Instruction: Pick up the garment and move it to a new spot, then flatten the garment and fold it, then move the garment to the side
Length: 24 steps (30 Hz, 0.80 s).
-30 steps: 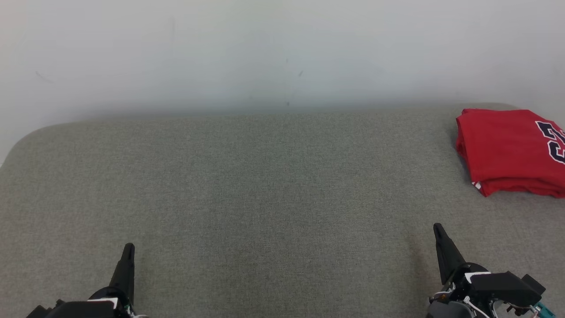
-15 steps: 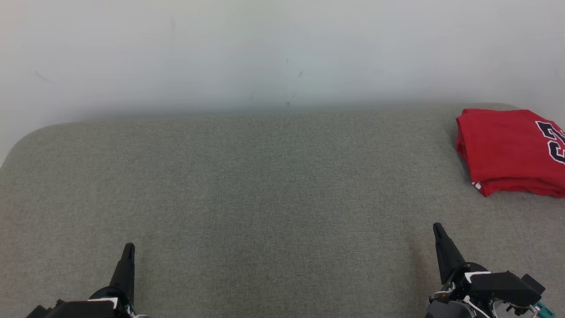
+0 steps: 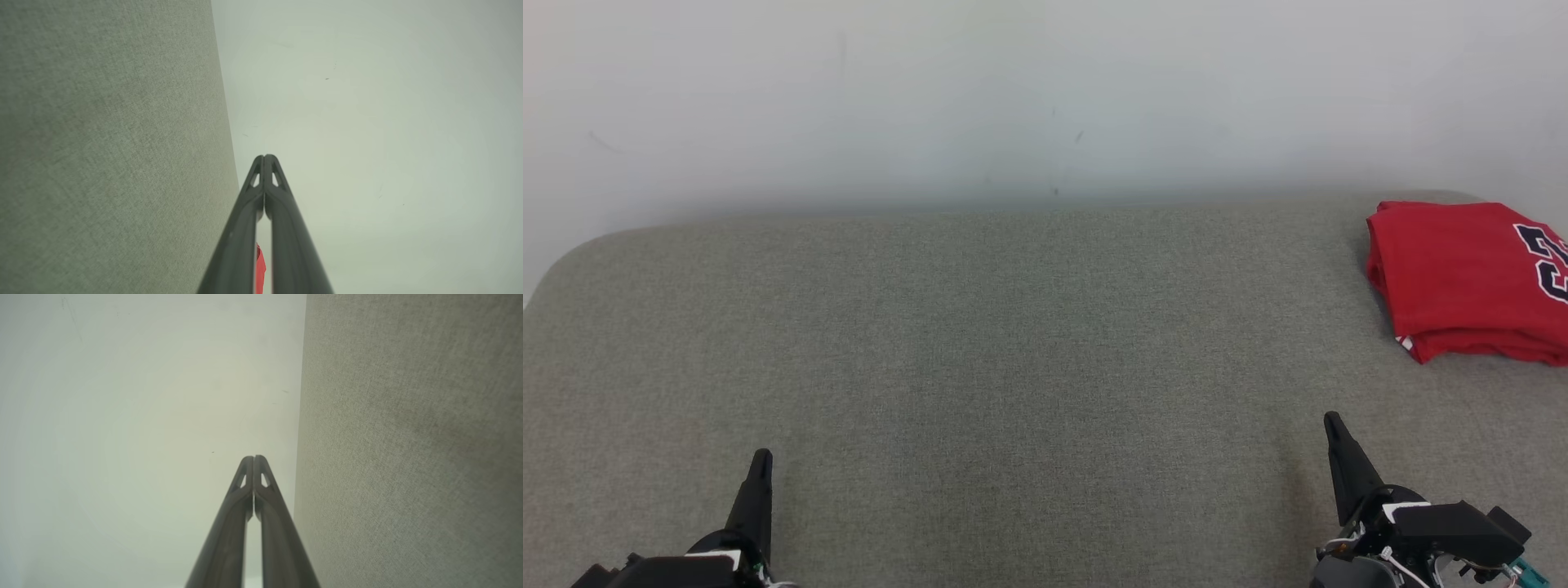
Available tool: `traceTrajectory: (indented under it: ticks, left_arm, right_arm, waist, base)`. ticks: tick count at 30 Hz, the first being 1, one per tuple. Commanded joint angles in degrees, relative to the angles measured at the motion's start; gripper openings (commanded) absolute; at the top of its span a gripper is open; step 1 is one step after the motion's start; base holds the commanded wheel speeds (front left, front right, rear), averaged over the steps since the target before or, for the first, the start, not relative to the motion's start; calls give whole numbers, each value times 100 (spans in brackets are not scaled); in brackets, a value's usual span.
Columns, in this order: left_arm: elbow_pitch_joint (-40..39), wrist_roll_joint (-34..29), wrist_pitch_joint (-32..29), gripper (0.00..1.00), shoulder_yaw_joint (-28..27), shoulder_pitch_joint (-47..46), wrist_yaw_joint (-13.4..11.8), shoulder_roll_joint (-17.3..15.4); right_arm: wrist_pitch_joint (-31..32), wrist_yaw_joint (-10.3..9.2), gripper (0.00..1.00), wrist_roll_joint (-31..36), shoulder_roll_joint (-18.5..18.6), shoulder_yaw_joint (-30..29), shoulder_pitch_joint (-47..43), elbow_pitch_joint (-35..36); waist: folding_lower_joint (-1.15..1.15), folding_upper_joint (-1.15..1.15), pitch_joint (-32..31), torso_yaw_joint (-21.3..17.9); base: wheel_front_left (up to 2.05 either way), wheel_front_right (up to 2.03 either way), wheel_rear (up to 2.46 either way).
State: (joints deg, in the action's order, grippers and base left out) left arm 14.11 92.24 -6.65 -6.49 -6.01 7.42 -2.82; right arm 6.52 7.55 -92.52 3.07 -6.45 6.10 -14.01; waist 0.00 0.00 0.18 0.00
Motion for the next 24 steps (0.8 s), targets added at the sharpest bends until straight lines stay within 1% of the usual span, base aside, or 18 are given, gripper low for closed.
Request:
traceTrajectory:
  ticks: [1,24]
  left_arm:
    - [2,32,-3,0,-12,-56,17,-11]
    - [0,33,-1,0,-13,-54,17,-11]
  right_arm:
    - [9,-12,0,6,-23,-8,27,-1]
    - [14,-12,0,14,-27,-12,27,-3]
  waist:
    - [0,0,0,0]
    - [0,0,0,0]
  base:
    - [0,0,0]
    - [0,0,0]
